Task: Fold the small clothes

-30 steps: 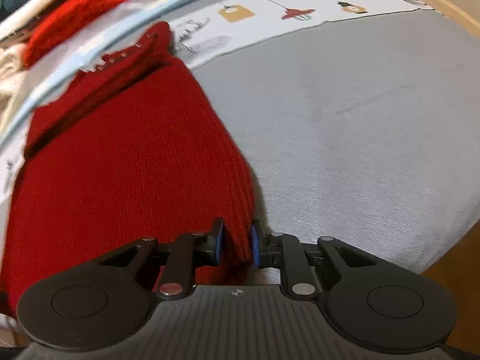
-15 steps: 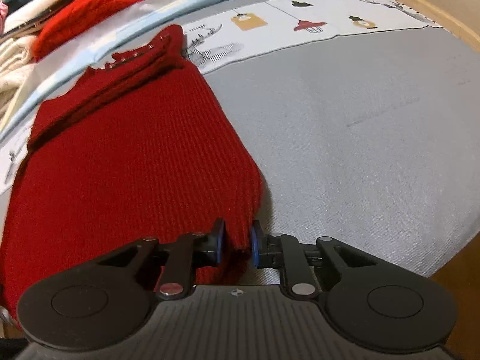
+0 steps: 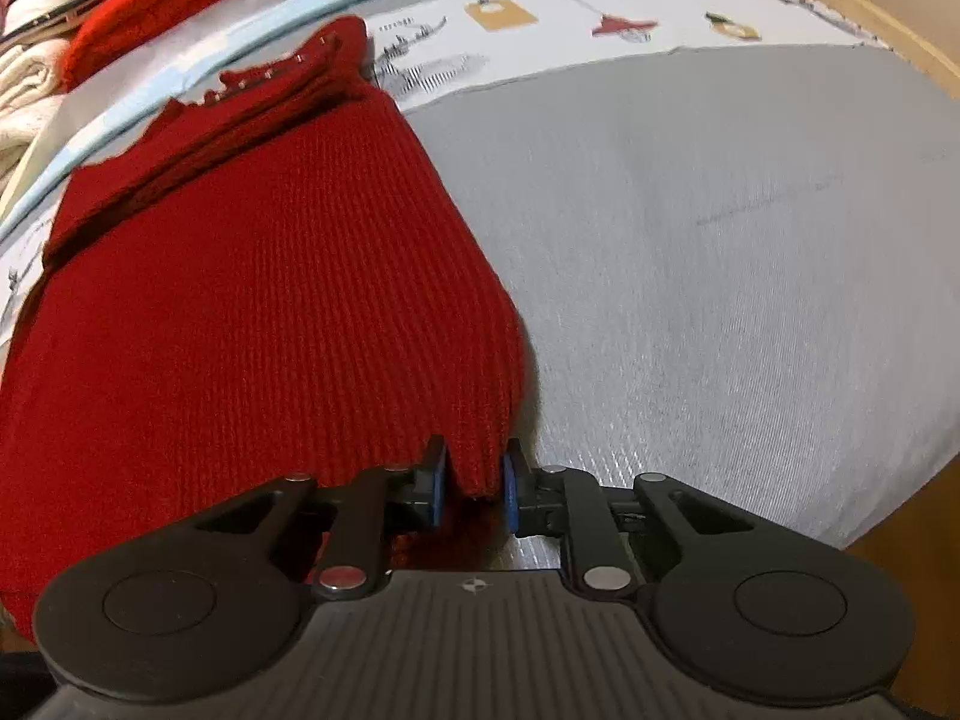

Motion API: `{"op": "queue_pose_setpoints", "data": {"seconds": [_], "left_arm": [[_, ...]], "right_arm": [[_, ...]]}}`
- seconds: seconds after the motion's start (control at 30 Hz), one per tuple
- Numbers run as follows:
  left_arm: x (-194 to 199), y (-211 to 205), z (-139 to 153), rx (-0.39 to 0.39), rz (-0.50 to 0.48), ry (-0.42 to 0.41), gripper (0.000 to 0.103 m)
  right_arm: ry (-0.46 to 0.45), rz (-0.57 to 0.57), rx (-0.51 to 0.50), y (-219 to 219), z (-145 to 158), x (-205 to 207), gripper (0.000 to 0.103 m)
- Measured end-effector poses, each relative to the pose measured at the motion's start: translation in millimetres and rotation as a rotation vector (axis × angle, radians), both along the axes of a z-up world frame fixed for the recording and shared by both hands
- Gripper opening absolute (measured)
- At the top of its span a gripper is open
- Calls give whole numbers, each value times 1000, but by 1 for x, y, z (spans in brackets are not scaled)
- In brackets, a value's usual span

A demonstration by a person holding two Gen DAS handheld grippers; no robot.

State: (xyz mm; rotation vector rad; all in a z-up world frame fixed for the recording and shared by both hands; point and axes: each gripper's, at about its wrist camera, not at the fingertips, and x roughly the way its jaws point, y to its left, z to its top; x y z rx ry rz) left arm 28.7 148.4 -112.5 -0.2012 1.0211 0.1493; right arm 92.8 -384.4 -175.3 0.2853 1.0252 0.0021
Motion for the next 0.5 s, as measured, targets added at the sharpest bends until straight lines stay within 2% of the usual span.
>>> {"op": "queue_pose_setpoints", "data": {"seconds": [0.2,0.33,0.5], "left_arm": [[-6,-13,37,-7,-32,-136,10],[-17,-14,79,-88,-52,-255,9],[-39,-11,138,-131,-71,-385,6]], "right_arm": [[-151,4,75,-1,33,-11,17],[-275,35,154,-3,69,-25,16],[-394,53,265,-18,115,-41,14]]}}
